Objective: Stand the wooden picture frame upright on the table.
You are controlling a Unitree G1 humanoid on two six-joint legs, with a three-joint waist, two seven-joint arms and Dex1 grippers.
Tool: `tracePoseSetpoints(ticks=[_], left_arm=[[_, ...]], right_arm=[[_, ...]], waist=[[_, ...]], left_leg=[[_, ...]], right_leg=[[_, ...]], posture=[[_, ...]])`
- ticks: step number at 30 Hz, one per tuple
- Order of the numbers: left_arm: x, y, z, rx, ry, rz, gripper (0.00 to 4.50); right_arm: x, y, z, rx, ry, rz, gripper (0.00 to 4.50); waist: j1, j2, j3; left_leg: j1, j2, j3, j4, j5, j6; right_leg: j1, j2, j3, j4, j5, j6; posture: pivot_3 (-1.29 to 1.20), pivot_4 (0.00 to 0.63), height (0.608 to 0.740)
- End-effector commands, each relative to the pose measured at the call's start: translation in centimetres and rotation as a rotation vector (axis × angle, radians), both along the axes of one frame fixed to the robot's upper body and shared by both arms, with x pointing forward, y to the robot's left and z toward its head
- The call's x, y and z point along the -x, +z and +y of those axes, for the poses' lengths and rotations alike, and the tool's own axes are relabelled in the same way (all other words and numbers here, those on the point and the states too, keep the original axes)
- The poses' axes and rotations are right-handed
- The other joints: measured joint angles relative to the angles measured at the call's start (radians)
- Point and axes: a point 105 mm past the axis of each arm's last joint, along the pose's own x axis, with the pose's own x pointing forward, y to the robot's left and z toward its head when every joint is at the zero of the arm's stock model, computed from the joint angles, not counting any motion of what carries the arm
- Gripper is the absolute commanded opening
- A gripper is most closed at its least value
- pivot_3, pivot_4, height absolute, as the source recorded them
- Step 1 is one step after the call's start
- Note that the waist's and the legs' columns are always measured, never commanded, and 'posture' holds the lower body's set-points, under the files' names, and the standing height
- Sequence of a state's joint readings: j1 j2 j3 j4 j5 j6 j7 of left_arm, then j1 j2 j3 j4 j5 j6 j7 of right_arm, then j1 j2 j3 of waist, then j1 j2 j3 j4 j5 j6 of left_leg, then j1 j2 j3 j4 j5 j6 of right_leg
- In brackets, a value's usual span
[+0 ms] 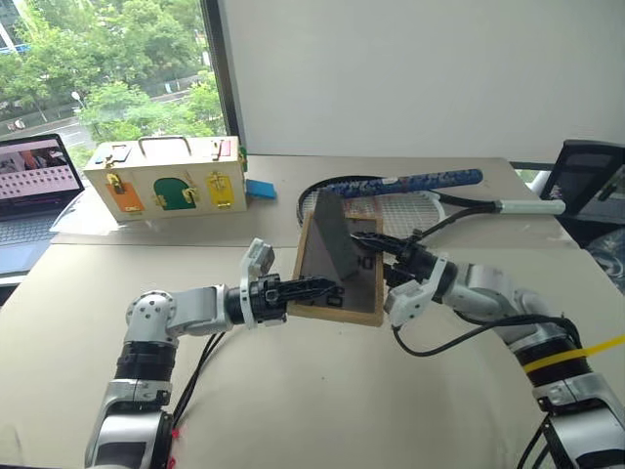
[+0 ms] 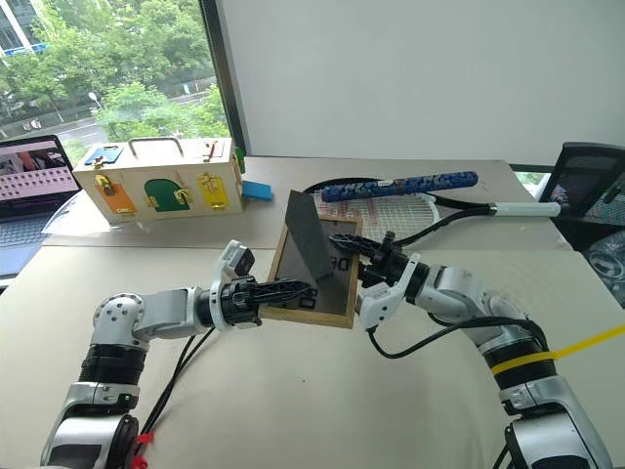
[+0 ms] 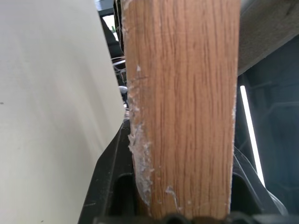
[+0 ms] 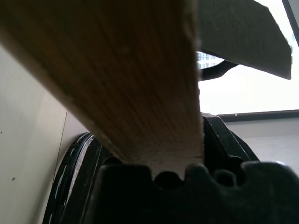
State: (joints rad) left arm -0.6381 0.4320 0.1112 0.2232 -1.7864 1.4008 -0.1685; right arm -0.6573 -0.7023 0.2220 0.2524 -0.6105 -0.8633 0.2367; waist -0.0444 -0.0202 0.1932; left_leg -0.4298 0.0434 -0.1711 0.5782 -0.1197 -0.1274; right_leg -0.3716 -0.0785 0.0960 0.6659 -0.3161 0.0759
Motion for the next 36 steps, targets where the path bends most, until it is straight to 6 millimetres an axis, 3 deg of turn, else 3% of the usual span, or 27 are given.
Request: tracePoseSetpoints(ticks=[1, 6, 10, 13, 16, 18, 30, 36], left_arm=[[0.3, 1.5, 1.4, 0.000, 0.033, -0.108, 2.90], [0.1, 2.5, 4.4, -0.090, 0.195, -0.382, 4.48], [1.5, 3.7, 7.0, -0.105, 0.256, -0.606, 4.50], [1.6, 3.1, 8.1, -0.159, 0.298, -0.711, 4.50], [2.1, 2.2, 8.6, -0.237, 0.284, -0.803, 4.50], [2.2, 2.2, 8.8, -0.243, 0.295, -0.836, 4.50], [3.0, 0.9, 9.2, -0.327, 0.306, -0.921, 4.50], [3.0, 1.0, 9.5, -0.349, 0.322, -0.982, 4.50]], right_arm=[[-0.2, 2.0, -1.0, -0.073, -0.016, -0.032, 1.27], [-0.5, 2.8, -1.3, -0.129, -0.003, 0.047, 1.24], [-1.1, 2.6, -0.8, -0.263, 0.043, 0.394, 1.24], [-1.2, 4.2, -0.2, -0.457, 0.140, 0.720, 1.24], [-0.1, 3.2, 1.0, -0.431, 0.192, 1.125, 1.24], [0.5, 2.5, 1.4, -0.381, 0.175, 1.261, 1.24], [-0.6, -0.3, 3.4, -0.503, 0.066, 1.652, 1.24], [-2.7, -2.3, 3.7, -0.556, -0.058, 1.657, 1.24]], waist=[[0.000, 0.000, 0.000], [-0.008, 0.000, 0.000], [-0.012, 0.000, 0.000], [-0.017, 0.000, 0.000], [-0.015, 0.001, 0.001], [-0.008, 0.001, 0.001], [-0.004, 0.001, 0.001], [-0.004, 0.001, 0.001]], left_leg=[[0.000, 0.000, 0.000, 0.000, 0.000, 0.000], [0.001, 0.000, 0.000, -0.002, 0.000, 0.000], [0.001, 0.000, 0.000, -0.003, 0.000, 0.002], [0.001, 0.001, 0.000, -0.004, -0.002, 0.004], [0.001, 0.001, 0.000, -0.004, -0.002, 0.005], [0.001, 0.001, 0.000, -0.004, -0.002, 0.005], [0.000, 0.003, 0.000, -0.004, -0.002, 0.006], [0.000, 0.002, 0.000, -0.004, -0.002, 0.006]], right_leg=[[0.000, 0.000, 0.000, 0.000, 0.000, 0.000], [0.000, 0.000, 0.000, 0.000, 0.000, 0.000], [0.000, 0.000, 0.000, -0.001, 0.000, -0.001], [0.001, 0.000, 0.000, -0.001, 0.001, -0.001], [0.001, 0.000, 0.000, 0.000, 0.001, -0.002], [0.001, 0.000, 0.000, 0.000, 0.001, -0.002], [-0.002, 0.001, -0.001, 0.000, 0.001, -0.002], [-0.002, 0.001, -0.001, 0.000, 0.001, -0.002]], posture=[[0.00, 0.150, 0.722], [0.00, 0.150, 0.722], [0.00, 0.150, 0.722], [0.00, 0.150, 0.722], [0.00, 0.150, 0.722], [0.00, 0.150, 0.722], [0.00, 0.150, 0.722], [0.00, 0.150, 0.722]])
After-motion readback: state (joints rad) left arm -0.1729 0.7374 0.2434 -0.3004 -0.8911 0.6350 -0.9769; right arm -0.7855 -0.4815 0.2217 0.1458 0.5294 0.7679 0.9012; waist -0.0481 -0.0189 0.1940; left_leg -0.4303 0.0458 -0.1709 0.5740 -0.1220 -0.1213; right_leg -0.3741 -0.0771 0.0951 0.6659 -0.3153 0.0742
